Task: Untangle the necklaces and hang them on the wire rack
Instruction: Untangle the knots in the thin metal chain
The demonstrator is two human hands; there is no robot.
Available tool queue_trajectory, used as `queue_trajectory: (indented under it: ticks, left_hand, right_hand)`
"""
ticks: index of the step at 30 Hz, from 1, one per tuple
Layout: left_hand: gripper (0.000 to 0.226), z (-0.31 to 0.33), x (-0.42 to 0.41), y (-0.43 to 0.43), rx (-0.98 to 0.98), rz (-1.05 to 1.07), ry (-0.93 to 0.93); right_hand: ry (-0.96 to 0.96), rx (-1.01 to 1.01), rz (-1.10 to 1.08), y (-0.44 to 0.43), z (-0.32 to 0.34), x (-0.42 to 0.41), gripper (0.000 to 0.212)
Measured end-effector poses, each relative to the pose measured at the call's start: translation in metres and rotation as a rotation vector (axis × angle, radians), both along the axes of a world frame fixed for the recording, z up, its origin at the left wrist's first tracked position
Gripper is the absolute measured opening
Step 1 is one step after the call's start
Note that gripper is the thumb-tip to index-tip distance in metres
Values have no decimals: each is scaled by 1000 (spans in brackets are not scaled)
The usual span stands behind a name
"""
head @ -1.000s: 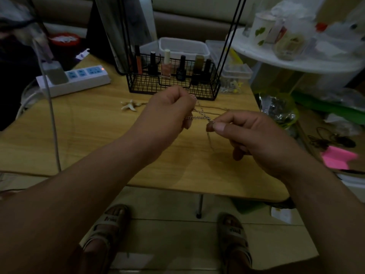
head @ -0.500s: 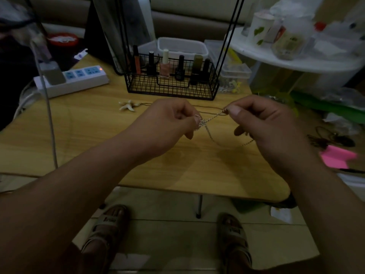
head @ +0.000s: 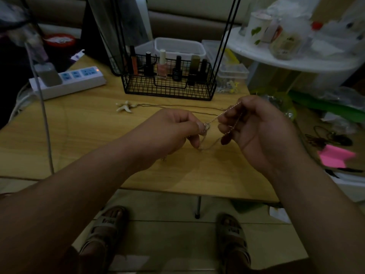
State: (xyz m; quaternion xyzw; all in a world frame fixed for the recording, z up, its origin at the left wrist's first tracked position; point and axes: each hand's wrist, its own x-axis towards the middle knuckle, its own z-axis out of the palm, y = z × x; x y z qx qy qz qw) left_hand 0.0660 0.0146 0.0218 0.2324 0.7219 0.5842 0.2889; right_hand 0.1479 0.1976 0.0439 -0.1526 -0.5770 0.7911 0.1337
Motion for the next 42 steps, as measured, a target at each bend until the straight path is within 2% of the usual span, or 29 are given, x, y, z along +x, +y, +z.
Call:
queue_trajectory:
  ticks: [2,6,13,18,20,22,25,29,33,37,39,42]
  left_hand:
    - [15,-1,-1,-1,1,-12,8]
    - [18,-2,-3,-5,31,-51,9]
    - [31,1,-2,-5,91,-104,-19]
    - [14,2,3,-3,45,-89,101]
    - [17,1,3,-3,54,-73,147]
    - [23,1,3,-4,89,-52,116]
    - [25,1,1,-3,113,1,61]
    - [12,2,2,-2,143,75,28]
    - [17,3,3,-2,145,77,73]
    - [21,2,6,-3,116,62,158]
    - [21,1,6,-4,105,40,177]
    - [18,2,6,-5,94,35,199]
  right_hand:
    - [-12,-81,-33,1,3,0,23]
    - [-120,-92,-58,6,3,-2,26]
    - [-20,-291,-122,7,-2,-6,19]
    - [-17,-217,-136,8,-4,-8,19]
    - [-10,-198,-143,8,-4,-8,18]
    - [-11,-175,-154,8,-3,-6,18]
    - [1,-99,-173,6,0,-6,19]
    - [34,-51,-165,2,3,-2,22]
    - [-27,54,-69,0,3,0,40]
    - [-150,342,91,-2,-2,1,10]
    - [-174,469,174,-5,-2,4,5]
    - [-173,608,236,-6,-1,7,8]
